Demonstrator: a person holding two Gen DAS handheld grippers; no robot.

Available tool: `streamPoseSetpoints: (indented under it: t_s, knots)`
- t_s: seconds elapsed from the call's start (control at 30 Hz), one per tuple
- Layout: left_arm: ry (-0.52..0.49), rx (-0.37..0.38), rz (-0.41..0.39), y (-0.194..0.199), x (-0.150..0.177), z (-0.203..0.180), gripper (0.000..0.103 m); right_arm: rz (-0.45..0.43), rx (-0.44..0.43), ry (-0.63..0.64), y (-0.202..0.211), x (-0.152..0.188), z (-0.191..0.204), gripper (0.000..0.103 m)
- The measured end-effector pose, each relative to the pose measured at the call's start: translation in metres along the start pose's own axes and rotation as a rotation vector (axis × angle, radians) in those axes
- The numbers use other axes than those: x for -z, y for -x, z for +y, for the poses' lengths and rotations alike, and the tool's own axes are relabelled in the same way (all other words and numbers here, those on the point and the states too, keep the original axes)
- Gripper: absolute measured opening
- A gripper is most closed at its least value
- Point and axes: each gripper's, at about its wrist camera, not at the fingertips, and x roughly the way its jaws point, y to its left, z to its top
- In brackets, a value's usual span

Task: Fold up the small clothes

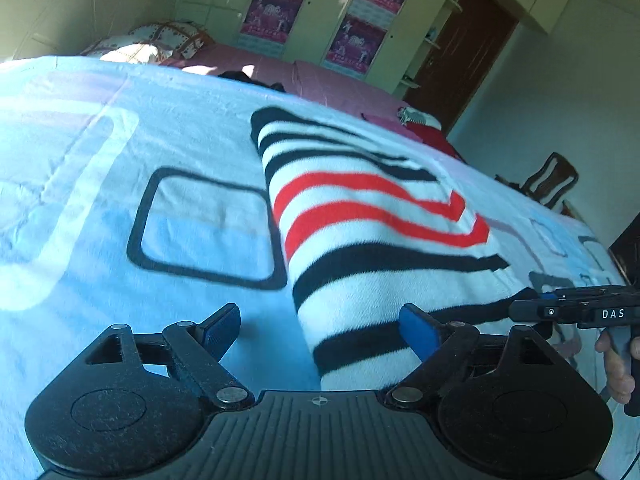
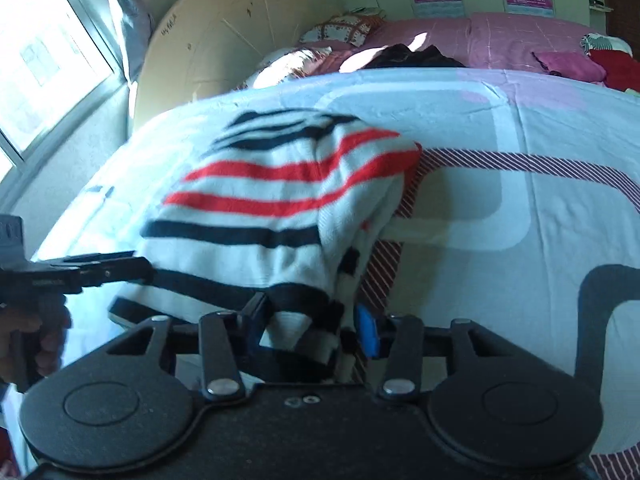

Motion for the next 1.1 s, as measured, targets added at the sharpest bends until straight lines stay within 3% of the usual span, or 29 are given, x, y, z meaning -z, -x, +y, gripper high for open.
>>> streamPoseSetpoints:
  t_s: [0.1,0.2,0.23,0.27,0.3,0.33,0.43,0.6,0.8,1.1]
  knots:
    - [-0.001,-0.039,-0.031,0.006,0.011,-0.002,0.087,0.003,-0.019,-0.097,-0.004,0.007,-0.016,0.06]
    - [-0.028,-0.107,-0.075,0.023,0.018,-0.012,0.088,-0.031,-0.002,-0.11,0.015,0.01,-0.01,0.065]
    - [-0.03,-0.136,-0.094,0.033,0.02,-0.016,0.095,-0.049,0.002,-0.105,0.023,0.011,-0.008,0.069]
    - [-0.019,-0.165,-0.122,0.043,0.023,-0.02,0.103,-0.074,0.019,-0.106,0.034,0.015,-0.005,0.084]
    - [-0.006,-0.19,-0.148,0.053,0.027,-0.024,0.103,-0.1,0.042,-0.112,0.045,0.019,-0.004,0.1]
    - [0.008,-0.205,-0.169,0.066,0.032,-0.029,0.103,-0.121,0.051,-0.122,0.056,0.023,-0.003,0.103]
    - [0.032,-0.23,-0.227,0.103,0.05,-0.049,0.103,-0.143,0.05,-0.14,0.091,0.043,0.006,0.103]
    - [-0.013,-0.212,-0.291,0.173,0.092,-0.101,0.103,-0.213,0.101,-0.059,0.161,0.097,0.052,0.103]
    - [-0.041,-0.218,-0.323,0.258,0.149,-0.151,0.103,-0.266,0.225,0.049,0.236,0.171,0.114,0.103]
    - [-0.109,-0.227,-0.36,0.352,0.213,-0.184,0.103,-0.322,0.255,0.104,0.294,0.239,0.178,0.103]
